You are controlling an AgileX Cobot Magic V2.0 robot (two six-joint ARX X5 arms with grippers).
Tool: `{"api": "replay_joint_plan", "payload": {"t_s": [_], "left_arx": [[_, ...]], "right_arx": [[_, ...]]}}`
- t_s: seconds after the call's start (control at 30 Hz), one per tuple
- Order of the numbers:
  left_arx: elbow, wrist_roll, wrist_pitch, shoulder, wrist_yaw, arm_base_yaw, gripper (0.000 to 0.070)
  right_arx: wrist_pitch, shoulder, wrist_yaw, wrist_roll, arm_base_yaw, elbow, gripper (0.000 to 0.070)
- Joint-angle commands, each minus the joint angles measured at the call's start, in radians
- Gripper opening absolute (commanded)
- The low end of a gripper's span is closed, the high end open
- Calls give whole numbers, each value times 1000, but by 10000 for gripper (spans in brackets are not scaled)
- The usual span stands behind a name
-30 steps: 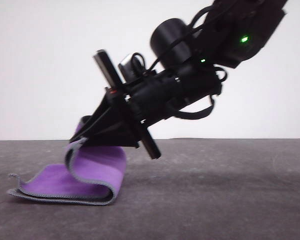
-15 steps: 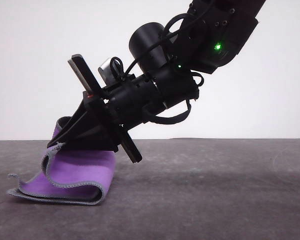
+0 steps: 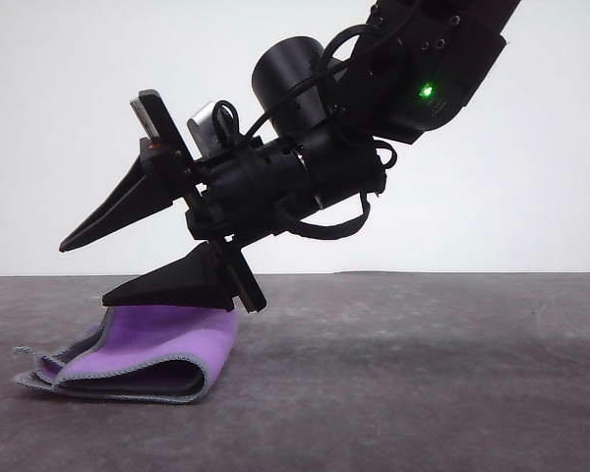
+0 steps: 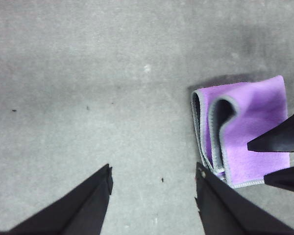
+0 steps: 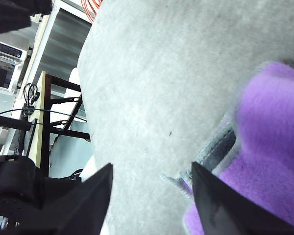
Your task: Fold clothes
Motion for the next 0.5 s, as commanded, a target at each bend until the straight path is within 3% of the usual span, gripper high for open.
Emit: {"api": "replay_joint_plan", "payload": {"t_s": [0.0,0.27,0.47], "left_arx": [[8,-7,6,8,0,1,325],[8,-6,6,8,0,1,325],[8,-6,11,8,0,1,325]], "right_arx": [[10,27,-3,8,11,20,333],[-29,8,-38,-73,-21,21,334],[-248,-72,11,-239,-117,21,334]]}}
